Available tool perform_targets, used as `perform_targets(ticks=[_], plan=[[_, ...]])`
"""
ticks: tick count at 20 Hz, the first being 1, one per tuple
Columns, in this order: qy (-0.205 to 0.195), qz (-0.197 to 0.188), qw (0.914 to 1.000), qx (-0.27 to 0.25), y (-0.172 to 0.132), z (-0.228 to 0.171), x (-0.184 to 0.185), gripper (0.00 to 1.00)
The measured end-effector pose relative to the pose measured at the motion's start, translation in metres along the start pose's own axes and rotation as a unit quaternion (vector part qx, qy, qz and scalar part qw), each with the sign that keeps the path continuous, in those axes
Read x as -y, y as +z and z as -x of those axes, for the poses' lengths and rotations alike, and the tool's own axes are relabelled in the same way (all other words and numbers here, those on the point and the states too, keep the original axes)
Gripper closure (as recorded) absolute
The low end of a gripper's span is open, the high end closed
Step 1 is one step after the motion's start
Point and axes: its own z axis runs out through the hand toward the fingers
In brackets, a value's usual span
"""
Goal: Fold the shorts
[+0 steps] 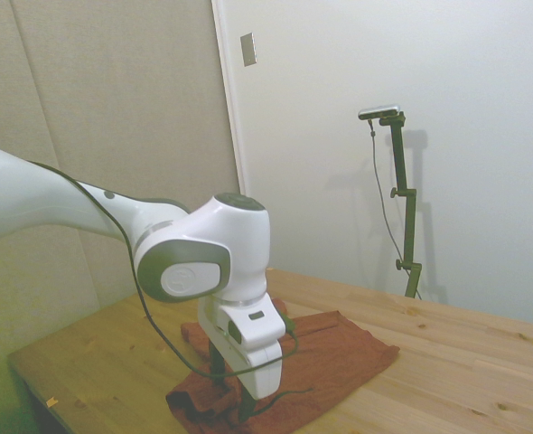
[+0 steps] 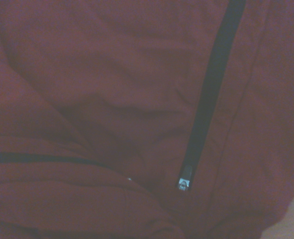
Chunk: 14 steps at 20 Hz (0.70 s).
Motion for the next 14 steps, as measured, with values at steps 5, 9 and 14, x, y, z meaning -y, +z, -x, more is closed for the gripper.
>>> perform_targets(ticks=[5,9,14], plan=[[-0.033,-0.01,0.9978,-0.057,-0.046,0.033,0.002,0.0],[-0.097,-0.001,0.9841,-0.149,-0.056,0.089,0.047,0.0],[-0.186,0.022,0.9476,-0.259,0.019,0.168,0.114,0.0]])
